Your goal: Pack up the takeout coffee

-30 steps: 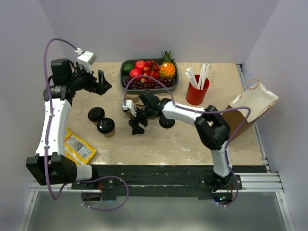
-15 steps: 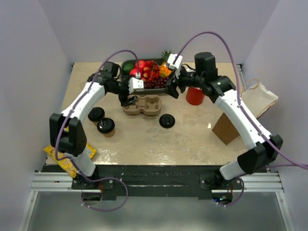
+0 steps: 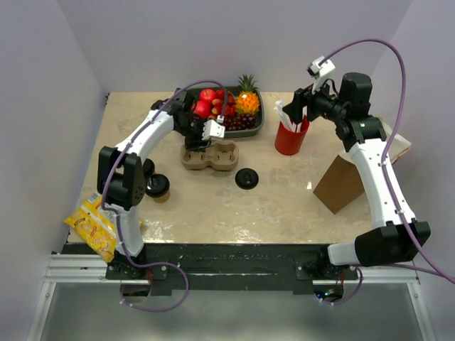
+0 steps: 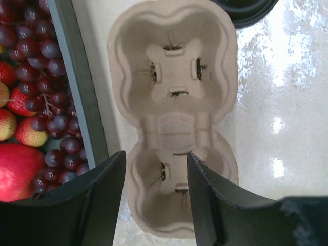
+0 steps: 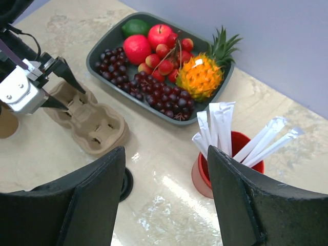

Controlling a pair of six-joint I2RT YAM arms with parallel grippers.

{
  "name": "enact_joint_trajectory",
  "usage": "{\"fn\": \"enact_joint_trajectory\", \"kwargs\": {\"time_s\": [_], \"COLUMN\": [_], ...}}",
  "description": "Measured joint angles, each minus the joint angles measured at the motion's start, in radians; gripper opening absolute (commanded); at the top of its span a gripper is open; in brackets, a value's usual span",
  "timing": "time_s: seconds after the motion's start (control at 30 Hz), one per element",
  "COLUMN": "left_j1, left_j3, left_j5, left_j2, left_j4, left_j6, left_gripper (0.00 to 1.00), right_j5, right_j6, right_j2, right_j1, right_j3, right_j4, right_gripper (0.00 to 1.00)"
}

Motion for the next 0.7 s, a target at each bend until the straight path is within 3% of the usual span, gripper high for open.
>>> {"fn": "enact_joint_trajectory", "kwargs": {"time_s": [0.17, 0.7], "left_j1": [-0.019, -0.024], "left_j3": [0.067, 0.070], "left_j5": [0.000, -0.002], "left_j2": [0.042, 0.075], "left_j4": [-0.035, -0.042], "left_j6": [0.000, -0.063], "left_gripper": [0.51, 0.53], "right_j5": [-0.007, -0.014], "right_j6": [0.032, 0.070], "right_j2": [0.016, 0.046], "right_j1": [-0.004, -0.026], "right_j3": [-0.010, -0.010], "right_j4": [0.002, 0.021], "right_gripper": [0.68, 0.68]}}
